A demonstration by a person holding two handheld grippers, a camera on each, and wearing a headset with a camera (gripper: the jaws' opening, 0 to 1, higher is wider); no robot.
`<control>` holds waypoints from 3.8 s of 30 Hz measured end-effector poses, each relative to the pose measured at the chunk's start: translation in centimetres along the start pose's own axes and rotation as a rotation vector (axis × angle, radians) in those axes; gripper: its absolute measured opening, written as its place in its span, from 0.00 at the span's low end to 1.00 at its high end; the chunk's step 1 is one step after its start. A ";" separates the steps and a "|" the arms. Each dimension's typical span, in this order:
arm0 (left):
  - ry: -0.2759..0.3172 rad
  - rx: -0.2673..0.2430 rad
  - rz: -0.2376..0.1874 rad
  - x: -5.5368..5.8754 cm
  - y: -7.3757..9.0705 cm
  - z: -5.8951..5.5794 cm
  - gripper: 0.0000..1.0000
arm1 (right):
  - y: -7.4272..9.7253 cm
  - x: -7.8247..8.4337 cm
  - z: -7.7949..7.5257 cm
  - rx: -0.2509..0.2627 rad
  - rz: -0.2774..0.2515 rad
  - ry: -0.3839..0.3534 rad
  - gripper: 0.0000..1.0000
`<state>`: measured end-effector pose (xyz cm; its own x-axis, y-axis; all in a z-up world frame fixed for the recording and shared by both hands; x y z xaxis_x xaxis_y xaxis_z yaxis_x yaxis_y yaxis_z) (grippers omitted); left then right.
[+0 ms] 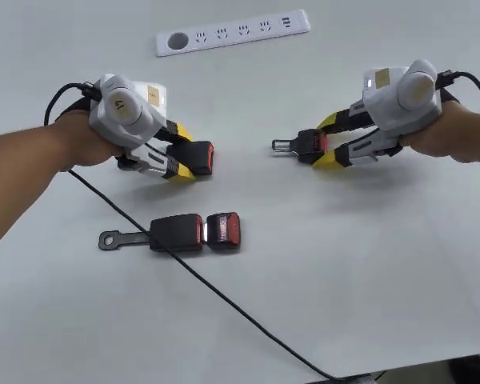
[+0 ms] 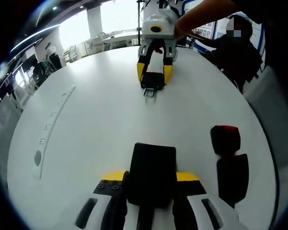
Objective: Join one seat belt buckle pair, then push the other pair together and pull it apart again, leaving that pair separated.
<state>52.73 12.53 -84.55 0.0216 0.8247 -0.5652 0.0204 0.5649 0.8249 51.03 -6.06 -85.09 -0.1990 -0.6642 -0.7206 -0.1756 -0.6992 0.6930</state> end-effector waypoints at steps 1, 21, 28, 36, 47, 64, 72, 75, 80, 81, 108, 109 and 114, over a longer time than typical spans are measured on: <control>0.003 -0.002 -0.001 0.0 0.0 0.0 0.37 | 0.0 0.0 0.0 -0.002 -0.002 0.012 0.34; 0.065 -0.025 -0.009 0.0 0.1 0.2 0.36 | -0.8 -1.4 0.0 -0.012 -0.067 0.001 0.33; 0.072 -0.028 -0.004 0.0 0.1 0.0 0.36 | -2.1 -2.7 0.6 -0.015 -0.076 -0.004 0.33; 0.070 -0.029 -0.002 0.1 0.1 -0.1 0.36 | -4.3 -4.7 1.2 -0.039 -0.092 0.018 0.33; 0.055 -0.025 0.003 0.1 0.1 -0.1 0.36 | -6.6 -7.2 1.4 -0.069 -0.070 0.063 0.33; 0.038 -0.020 0.024 0.0 0.1 -0.3 0.36 | -8.8 -9.0 1.7 -0.053 -0.031 0.059 0.33; -0.006 -0.012 0.044 -0.1 0.1 -0.3 0.35 | -8.9 -8.9 1.8 -0.072 -0.028 0.055 0.33; -0.031 0.000 0.066 -0.2 0.1 -0.3 0.35 | -9.4 -9.3 1.9 -0.079 -0.024 0.056 0.33; -0.030 0.005 0.058 -0.1 0.2 -0.4 0.35 | -9.7 -9.8 2.0 -0.083 -0.020 0.056 0.32; -0.030 0.005 0.058 -0.1 0.2 -0.4 0.35 | -9.7 -9.9 2.0 -0.081 -0.020 0.048 0.32; -0.053 0.018 0.105 0.1 0.0 -0.3 0.35 | -9.5 -9.5 1.8 -0.065 0.014 0.058 0.33; -0.050 0.018 0.107 0.1 0.0 -0.2 0.35 | -9.5 -9.5 1.8 -0.064 0.011 0.057 0.33; -0.033 0.016 0.087 0.2 0.0 -0.2 0.35 | -9.5 -9.4 1.8 -0.063 0.005 0.055 0.33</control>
<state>52.57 12.68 -84.62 0.0568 0.8691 -0.4914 0.0332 0.4903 0.8709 52.85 7.33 -84.88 -0.1463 -0.6802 -0.7183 -0.1133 -0.7098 0.6953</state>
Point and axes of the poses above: the centre of the closed fingertips' face, and the gripper's own axes: y roughly backward along the fingers, z roughly to its left, x roughly out of its underside, the point moved 1 cm from there along y, roughly backward along the fingers
